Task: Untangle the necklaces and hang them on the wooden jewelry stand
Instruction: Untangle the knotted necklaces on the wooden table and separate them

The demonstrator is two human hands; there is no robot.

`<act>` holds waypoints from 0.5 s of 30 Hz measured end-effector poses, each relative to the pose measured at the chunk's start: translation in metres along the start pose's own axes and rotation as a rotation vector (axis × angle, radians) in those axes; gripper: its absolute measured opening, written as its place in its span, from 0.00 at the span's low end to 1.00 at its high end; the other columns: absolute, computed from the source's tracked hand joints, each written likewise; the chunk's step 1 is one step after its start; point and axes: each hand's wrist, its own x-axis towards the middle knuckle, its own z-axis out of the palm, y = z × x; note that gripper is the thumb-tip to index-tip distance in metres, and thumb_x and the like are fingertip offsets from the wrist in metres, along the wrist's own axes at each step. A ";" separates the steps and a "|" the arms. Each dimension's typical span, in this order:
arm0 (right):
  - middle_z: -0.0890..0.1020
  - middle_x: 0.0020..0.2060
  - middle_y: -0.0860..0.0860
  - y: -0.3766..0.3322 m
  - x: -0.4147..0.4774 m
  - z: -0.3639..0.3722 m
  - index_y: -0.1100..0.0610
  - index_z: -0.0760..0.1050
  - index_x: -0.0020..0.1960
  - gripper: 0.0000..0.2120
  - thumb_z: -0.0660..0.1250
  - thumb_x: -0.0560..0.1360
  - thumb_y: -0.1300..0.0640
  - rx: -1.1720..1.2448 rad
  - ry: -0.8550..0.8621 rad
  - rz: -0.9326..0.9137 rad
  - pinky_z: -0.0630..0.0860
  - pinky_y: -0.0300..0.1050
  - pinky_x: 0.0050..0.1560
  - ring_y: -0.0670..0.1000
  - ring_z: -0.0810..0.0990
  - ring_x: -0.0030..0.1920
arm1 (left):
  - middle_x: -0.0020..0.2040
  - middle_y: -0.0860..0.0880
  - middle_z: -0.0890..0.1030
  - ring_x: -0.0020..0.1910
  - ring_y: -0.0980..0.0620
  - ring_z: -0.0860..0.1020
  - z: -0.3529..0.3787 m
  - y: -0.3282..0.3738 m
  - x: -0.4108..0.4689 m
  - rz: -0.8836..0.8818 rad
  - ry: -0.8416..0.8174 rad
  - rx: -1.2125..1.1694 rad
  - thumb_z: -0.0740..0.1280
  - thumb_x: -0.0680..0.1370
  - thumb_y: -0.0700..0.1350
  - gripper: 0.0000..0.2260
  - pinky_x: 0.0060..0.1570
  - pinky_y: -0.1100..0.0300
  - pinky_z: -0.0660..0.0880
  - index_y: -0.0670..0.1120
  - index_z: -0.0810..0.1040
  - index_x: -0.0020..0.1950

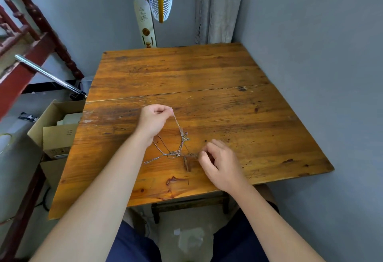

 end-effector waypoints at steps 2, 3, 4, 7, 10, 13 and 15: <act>0.74 0.32 0.45 -0.003 -0.001 -0.001 0.54 0.75 0.36 0.11 0.62 0.74 0.51 -0.046 -0.036 -0.039 0.67 0.37 0.33 0.44 0.72 0.36 | 0.46 0.51 0.84 0.38 0.56 0.75 -0.001 0.002 0.009 -0.013 0.011 -0.009 0.69 0.78 0.41 0.04 0.36 0.66 0.70 0.44 0.83 0.50; 0.74 0.31 0.44 -0.004 -0.002 -0.001 0.54 0.77 0.35 0.11 0.63 0.73 0.51 -0.081 -0.056 -0.061 0.66 0.33 0.33 0.44 0.72 0.35 | 0.45 0.52 0.84 0.38 0.56 0.75 -0.001 0.003 0.013 -0.014 0.016 -0.013 0.69 0.78 0.41 0.04 0.34 0.66 0.69 0.44 0.83 0.50; 0.74 0.30 0.44 -0.005 -0.002 0.000 0.54 0.78 0.35 0.11 0.64 0.72 0.50 -0.120 -0.078 -0.084 0.67 0.33 0.32 0.43 0.71 0.34 | 0.44 0.52 0.85 0.38 0.56 0.75 0.000 0.004 0.017 -0.012 0.022 -0.019 0.69 0.78 0.41 0.04 0.33 0.66 0.69 0.45 0.83 0.50; 0.76 0.30 0.43 -0.005 -0.003 0.001 0.52 0.81 0.36 0.10 0.67 0.70 0.48 -0.186 -0.125 -0.142 0.74 0.39 0.29 0.42 0.72 0.33 | 0.43 0.51 0.85 0.37 0.57 0.76 0.004 0.008 0.028 0.010 0.050 -0.032 0.70 0.78 0.41 0.04 0.31 0.69 0.69 0.44 0.82 0.51; 0.75 0.30 0.42 -0.006 -0.002 -0.001 0.50 0.80 0.36 0.09 0.68 0.69 0.46 -0.191 -0.145 -0.165 0.75 0.41 0.30 0.43 0.72 0.33 | 0.45 0.49 0.85 0.37 0.58 0.77 0.011 0.017 0.035 0.072 0.051 0.002 0.70 0.77 0.41 0.05 0.31 0.71 0.70 0.43 0.82 0.52; 0.75 0.30 0.41 -0.007 -0.002 -0.001 0.49 0.80 0.36 0.09 0.68 0.69 0.44 -0.190 -0.157 -0.151 0.77 0.44 0.34 0.42 0.72 0.34 | 0.45 0.48 0.84 0.39 0.57 0.78 0.020 0.027 0.044 0.144 0.039 0.021 0.72 0.75 0.41 0.07 0.36 0.70 0.73 0.43 0.82 0.52; 0.74 0.30 0.41 -0.007 0.000 0.000 0.49 0.79 0.36 0.10 0.68 0.69 0.44 -0.190 -0.161 -0.147 0.80 0.47 0.42 0.43 0.73 0.34 | 0.45 0.48 0.84 0.41 0.56 0.80 0.026 0.032 0.049 0.187 0.016 0.034 0.73 0.75 0.41 0.07 0.43 0.65 0.76 0.44 0.82 0.52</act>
